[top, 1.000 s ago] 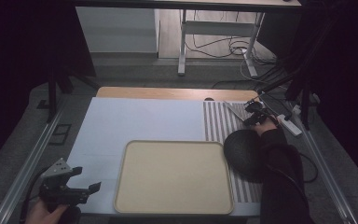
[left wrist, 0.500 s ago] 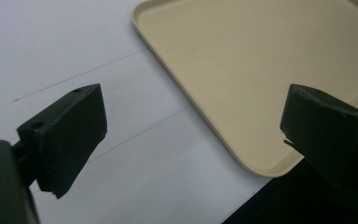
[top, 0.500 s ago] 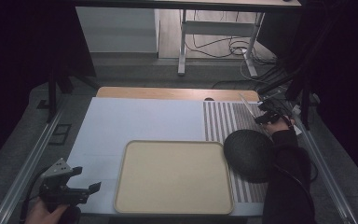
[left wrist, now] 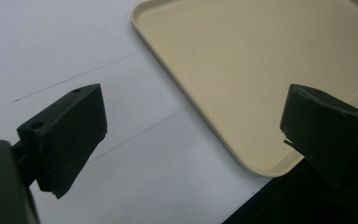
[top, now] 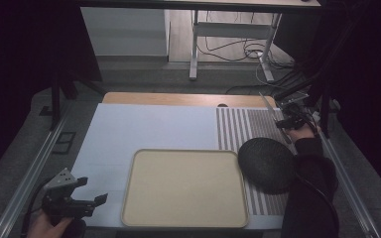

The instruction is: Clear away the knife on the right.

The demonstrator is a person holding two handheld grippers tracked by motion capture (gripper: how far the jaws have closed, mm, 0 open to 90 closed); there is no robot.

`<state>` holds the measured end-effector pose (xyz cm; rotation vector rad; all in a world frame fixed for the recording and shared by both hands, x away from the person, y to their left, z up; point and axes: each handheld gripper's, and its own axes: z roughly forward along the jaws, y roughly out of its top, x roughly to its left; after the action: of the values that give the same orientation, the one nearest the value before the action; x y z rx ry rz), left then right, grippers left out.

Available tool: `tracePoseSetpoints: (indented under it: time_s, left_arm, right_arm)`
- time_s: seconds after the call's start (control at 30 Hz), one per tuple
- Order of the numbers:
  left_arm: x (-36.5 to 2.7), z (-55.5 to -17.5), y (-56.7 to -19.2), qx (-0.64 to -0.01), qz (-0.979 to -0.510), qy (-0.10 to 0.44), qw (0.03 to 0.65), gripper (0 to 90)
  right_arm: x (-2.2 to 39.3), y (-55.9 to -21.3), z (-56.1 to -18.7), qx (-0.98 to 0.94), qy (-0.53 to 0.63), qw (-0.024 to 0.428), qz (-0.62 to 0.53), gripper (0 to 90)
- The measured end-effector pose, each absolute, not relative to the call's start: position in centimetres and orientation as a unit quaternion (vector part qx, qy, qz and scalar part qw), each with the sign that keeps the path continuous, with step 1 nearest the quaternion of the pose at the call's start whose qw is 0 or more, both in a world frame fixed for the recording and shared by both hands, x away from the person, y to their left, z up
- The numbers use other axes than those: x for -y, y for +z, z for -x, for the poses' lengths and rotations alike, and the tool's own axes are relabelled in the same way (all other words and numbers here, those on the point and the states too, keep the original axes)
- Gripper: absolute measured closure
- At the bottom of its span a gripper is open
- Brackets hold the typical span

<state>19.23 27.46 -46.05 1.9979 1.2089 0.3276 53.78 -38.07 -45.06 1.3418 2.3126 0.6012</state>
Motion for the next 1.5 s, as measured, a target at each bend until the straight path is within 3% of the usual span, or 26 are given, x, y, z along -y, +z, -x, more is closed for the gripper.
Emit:
tracePoseSetpoints:
  time_s: [0.53,1.5]
  left_arm:
    - [-27.4,-19.2,-46.1,-0.473,-0.784,0.129,0.381,6.7]
    - [-27.4,-19.3,-46.0,-0.474,-0.783,0.129,0.381,6.7]
  right_arm:
    - [35.9,-42.7,-52.4,-0.838,0.247,0.169,-0.456,80.5]
    - [28.9,-43.8,-44.7,-0.884,0.241,0.093,-0.39,80.4]
